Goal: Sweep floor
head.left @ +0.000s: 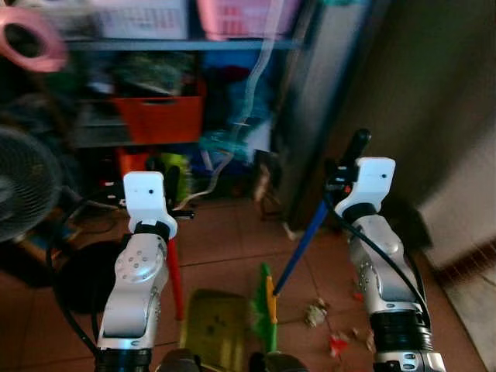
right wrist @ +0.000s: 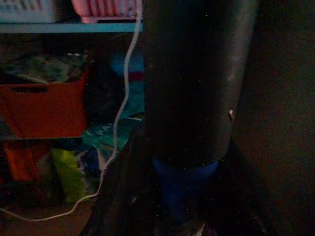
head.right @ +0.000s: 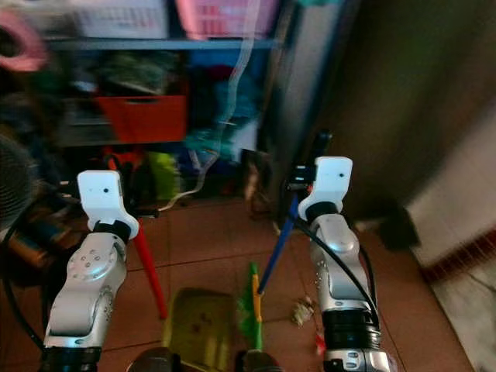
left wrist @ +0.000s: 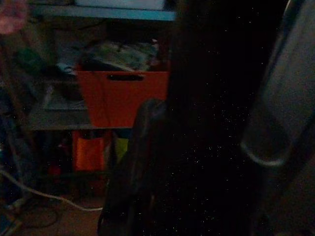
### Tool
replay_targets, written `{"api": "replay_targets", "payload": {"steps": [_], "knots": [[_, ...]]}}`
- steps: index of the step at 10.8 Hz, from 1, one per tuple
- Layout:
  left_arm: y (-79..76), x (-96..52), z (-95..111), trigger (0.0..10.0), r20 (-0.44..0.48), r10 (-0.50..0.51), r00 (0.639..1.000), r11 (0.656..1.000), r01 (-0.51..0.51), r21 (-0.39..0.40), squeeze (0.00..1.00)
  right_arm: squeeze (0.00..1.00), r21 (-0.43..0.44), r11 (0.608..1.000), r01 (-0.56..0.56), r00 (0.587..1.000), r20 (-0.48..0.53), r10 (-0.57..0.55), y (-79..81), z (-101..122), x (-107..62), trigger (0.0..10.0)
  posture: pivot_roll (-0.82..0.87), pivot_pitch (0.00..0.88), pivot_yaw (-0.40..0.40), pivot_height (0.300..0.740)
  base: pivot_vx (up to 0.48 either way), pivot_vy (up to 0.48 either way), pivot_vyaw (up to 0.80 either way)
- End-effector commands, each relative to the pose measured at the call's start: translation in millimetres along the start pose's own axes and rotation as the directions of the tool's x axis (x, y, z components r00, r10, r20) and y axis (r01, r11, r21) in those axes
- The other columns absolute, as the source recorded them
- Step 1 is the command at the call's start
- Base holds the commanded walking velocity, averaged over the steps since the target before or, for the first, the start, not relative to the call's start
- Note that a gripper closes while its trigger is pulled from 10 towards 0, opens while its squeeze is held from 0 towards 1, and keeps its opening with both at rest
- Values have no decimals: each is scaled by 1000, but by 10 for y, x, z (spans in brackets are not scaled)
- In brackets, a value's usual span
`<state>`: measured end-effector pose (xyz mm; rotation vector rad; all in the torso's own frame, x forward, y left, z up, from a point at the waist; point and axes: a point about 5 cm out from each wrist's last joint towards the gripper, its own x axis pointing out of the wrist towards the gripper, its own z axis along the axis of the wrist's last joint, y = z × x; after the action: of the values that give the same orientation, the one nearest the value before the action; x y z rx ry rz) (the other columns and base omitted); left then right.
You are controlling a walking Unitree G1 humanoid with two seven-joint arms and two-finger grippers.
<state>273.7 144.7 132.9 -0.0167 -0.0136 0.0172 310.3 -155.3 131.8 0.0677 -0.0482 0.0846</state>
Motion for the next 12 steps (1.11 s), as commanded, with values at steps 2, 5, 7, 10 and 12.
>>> {"api": "replay_targets", "payload": {"steps": [2,5,7,10,12], "knots": [[-30,23,139,10000,52,-14,999,1000,15,-15,0,0,7,1000,3,1000,15,-3,-10,25,-14,10000,56,42,-49,740,0,0,0],[-47,-10,113,10000,37,-31,999,999,31,-20,0,0,9,1000,13,1000,6,-13,-25,8,-40,10000,53,53,-45,740,0,0,-348],[-58,-12,112,10000,36,-34,999,999,35,-24,0,0,13,1000,11,1000,-11,-11,-27,-13,-56,10000,47,58,-53,740,0,0,-759],[-31,2,110,10000,31,-35,999,999,36,-20,0,0,11,1000,11,1000,2,-11,-15,8,-27,10000,47,53,-44,740,0,189,-800],[-20,12,114,10000,32,-33,999,999,33,-16,0,0,15,1000,12,1000,4,-12,-9,0,-36,10000,48,50,-43,740,0,0,-631]]}}
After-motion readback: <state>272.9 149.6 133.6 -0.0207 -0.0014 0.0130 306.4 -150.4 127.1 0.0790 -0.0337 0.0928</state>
